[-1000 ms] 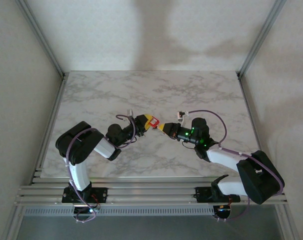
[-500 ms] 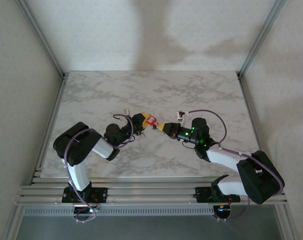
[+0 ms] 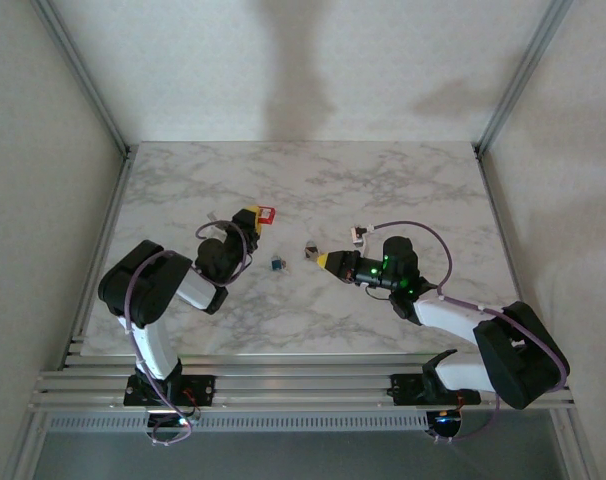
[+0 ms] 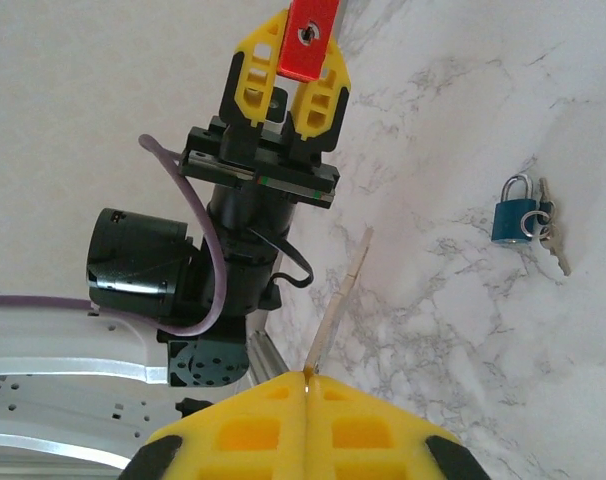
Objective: Lock with the key
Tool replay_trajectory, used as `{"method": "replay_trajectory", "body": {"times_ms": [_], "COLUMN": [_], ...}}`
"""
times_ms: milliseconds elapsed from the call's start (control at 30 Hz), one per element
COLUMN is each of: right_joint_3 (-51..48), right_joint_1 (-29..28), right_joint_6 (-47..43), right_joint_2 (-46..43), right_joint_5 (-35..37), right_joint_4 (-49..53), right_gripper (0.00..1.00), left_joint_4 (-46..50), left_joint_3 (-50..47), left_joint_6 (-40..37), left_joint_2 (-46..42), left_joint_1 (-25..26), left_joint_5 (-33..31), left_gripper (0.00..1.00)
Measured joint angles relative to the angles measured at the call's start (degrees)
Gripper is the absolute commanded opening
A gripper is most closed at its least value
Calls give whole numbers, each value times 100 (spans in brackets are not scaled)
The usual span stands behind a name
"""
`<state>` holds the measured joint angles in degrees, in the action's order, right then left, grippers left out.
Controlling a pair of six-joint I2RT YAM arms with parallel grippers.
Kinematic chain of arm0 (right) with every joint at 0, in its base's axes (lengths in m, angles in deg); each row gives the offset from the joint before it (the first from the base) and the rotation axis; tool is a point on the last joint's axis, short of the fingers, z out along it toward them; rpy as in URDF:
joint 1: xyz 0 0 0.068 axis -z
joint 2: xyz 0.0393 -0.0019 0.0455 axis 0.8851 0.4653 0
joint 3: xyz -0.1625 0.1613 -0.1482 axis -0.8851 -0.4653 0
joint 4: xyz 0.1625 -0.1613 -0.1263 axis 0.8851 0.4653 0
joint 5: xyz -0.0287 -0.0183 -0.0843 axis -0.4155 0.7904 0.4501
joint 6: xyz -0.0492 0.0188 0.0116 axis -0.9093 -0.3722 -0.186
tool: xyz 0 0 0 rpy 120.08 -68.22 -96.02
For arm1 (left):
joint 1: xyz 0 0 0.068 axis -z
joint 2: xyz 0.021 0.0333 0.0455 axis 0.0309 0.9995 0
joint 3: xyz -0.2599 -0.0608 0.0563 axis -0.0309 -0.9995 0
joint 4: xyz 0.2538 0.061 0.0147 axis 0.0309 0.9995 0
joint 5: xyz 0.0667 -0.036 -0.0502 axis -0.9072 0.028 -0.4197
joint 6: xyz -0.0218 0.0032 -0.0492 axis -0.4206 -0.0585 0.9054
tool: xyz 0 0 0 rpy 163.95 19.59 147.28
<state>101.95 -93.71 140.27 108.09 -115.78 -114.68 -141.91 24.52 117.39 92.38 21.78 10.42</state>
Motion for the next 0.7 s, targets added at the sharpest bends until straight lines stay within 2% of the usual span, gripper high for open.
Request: {"method": "replay_trajectory", "body": {"times_ms": [333, 467, 700], "right_joint_3": [-26, -11, 260], "right_joint_1": [0, 0, 0], "right_joint_6": [-133, -372, -603], "right_joint_2": [-190, -387, -337], "right_joint_5": [111, 348, 933], "right_joint_4": [258, 804, 1923], "right_gripper": [0, 0, 0], "left_joint_4": [151, 269, 1224], "left_joint_3": [0, -42, -63], "left_joint_6": [-101, -249, -881], "left_joint_2": [-44, -94, -535], "left_joint_1": [2, 4, 164], "left_joint_5": [-39, -28, 72], "left_gripper": [0, 0, 0]}}
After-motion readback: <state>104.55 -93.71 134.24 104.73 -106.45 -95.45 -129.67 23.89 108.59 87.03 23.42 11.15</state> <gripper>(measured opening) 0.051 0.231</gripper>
